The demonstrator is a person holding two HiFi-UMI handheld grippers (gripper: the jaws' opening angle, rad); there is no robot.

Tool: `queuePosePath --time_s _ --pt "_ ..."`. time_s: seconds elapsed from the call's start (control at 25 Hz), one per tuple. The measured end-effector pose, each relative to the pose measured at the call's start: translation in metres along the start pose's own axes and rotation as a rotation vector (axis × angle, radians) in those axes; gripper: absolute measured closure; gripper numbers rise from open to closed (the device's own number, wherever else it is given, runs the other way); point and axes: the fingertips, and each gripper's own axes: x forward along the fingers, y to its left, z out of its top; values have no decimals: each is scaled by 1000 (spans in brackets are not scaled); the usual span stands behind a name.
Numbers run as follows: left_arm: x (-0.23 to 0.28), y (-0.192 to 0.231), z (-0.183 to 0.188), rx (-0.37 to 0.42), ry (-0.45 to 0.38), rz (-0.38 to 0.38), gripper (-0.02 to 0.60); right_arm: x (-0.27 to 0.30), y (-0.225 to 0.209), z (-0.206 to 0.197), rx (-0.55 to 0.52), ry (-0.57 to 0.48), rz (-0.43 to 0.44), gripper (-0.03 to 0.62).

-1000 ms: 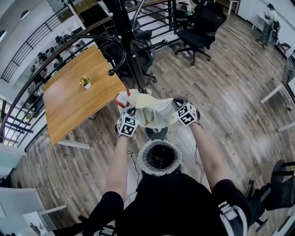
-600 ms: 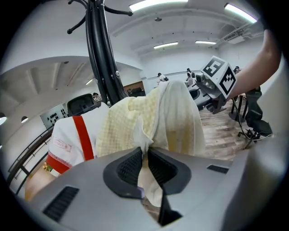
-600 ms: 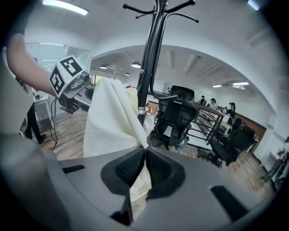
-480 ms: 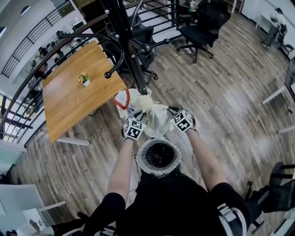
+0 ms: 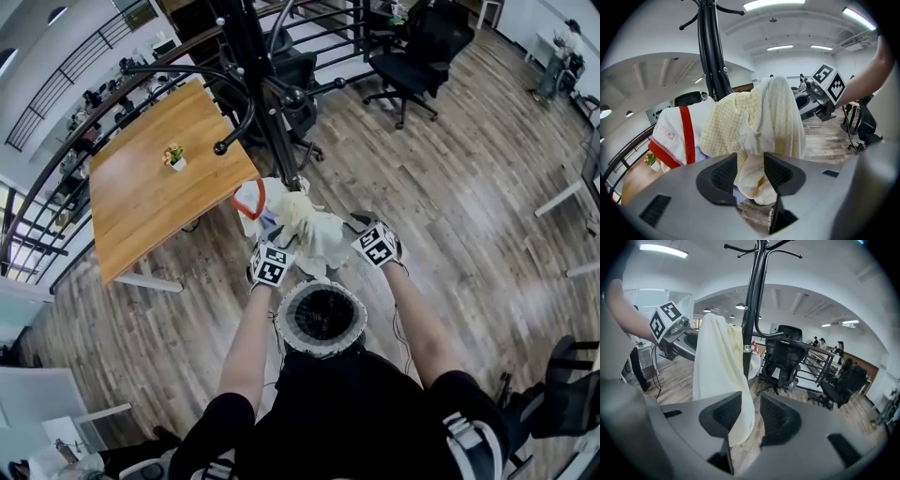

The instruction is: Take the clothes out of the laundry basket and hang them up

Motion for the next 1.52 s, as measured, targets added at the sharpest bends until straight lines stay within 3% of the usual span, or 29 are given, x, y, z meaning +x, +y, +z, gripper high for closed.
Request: queuePosePath --time_s 0.84,1.04,1.2,1.52 --pt "-58 -30 -9 -130 -55 133 404 -46 31 -9 -14 -105 96 468" --pt "-80 -32 -11 -193 -98 151 405 -50 51 -2 -12 -123 117 470" --pt "-94 -37 -16 -193 -111 139 407 -58 62 0 -2 -139 101 520" --pt "-134 -30 -34 -189 -147 107 508 -67 96 7 32 -133 40 586"
